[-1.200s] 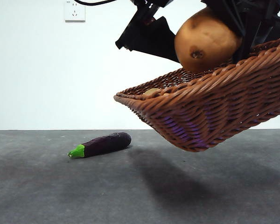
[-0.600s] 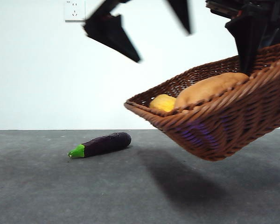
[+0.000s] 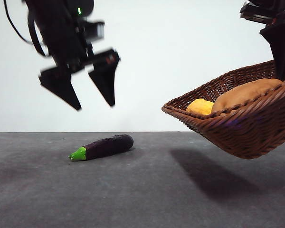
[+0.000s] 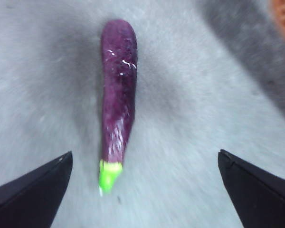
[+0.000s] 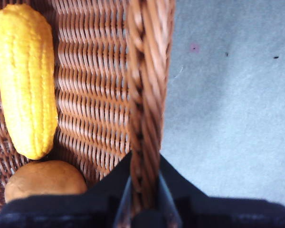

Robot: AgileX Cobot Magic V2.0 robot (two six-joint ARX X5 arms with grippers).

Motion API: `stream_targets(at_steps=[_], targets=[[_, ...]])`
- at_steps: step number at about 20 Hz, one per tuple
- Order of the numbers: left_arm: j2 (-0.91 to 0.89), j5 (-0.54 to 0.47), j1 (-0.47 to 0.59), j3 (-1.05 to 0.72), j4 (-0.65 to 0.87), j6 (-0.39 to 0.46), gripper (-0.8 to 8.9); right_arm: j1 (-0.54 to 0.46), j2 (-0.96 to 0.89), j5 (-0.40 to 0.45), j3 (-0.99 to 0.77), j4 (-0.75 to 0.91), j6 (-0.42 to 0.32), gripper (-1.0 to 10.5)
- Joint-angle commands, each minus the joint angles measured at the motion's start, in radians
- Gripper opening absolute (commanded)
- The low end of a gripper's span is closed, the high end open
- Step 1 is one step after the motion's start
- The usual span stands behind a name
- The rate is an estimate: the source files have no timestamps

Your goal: Help me put the vegetables on the table into the basket

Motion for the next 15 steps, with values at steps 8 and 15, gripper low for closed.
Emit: stream_targets(at_steps=[8,15], targets=[[0.323,0.024,0.028,0.243,-0.011,0.063,5.34,-0.006,0.002,-0.008,-0.002,0.002,-0.025,-0.2],[0.406,0.021,0.031,0.297,-0.036,0.063,3.66,-0.006,0.003,-0.008,-0.002,0.003,-0.025,-0.2]])
